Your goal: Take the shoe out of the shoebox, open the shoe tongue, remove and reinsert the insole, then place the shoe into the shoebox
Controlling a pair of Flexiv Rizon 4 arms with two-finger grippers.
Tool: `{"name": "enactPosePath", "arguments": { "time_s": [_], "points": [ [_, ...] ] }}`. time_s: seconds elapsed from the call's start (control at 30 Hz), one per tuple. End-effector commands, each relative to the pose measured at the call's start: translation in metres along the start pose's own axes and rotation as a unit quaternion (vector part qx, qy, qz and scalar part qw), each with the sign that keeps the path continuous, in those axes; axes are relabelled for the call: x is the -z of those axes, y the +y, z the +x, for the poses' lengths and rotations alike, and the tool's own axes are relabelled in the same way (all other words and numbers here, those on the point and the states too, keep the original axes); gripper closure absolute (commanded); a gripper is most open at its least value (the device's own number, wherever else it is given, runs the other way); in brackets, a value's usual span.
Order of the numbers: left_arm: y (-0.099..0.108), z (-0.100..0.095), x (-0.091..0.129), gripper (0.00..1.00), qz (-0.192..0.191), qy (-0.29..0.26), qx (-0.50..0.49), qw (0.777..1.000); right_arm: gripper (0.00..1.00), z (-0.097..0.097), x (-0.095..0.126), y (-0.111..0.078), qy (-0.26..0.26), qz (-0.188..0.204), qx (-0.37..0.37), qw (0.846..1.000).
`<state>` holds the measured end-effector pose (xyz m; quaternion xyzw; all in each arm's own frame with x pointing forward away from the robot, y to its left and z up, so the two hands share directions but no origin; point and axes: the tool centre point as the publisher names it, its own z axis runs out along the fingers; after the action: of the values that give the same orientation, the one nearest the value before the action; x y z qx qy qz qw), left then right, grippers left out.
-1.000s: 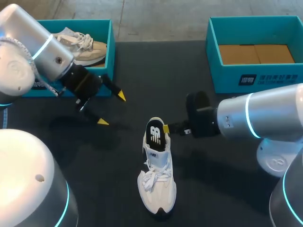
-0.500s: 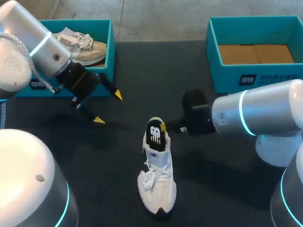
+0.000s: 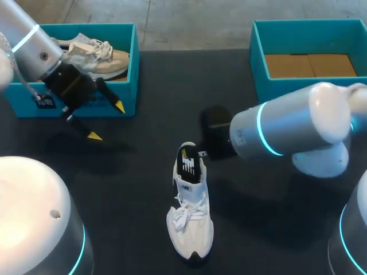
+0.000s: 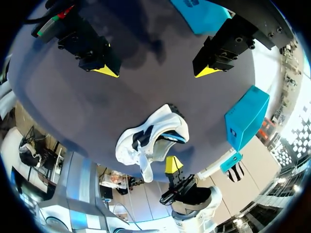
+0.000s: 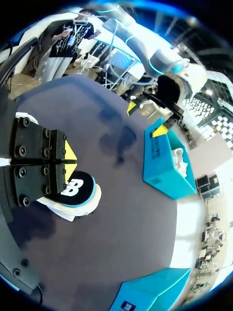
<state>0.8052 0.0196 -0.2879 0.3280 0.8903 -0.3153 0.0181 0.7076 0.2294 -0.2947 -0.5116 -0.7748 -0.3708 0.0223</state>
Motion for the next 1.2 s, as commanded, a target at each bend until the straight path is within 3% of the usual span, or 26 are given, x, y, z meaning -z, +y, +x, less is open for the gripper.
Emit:
{"name": "enactPosePath", "arguments": {
  "time_s": [0.03,0.73,1.2],
  "points": [
    [0.003,0.010,0.009,0.00,-0.003,-0.003,0.005,1.000,1.00,0.007,-0.007,-0.001,-0.212,-0.012,-0.004,0.977],
    [0.023,0.010,0.025,0.00,-0.045,0.005,0.033,0.998,1.00,0.013,-0.019,-0.001,-0.316,0.006,-0.029,0.948],
    [0.024,0.009,0.026,0.00,-0.048,0.009,0.036,0.998,1.00,0.000,-0.017,-0.009,-0.321,-0.014,-0.051,0.946]
  ]
}}
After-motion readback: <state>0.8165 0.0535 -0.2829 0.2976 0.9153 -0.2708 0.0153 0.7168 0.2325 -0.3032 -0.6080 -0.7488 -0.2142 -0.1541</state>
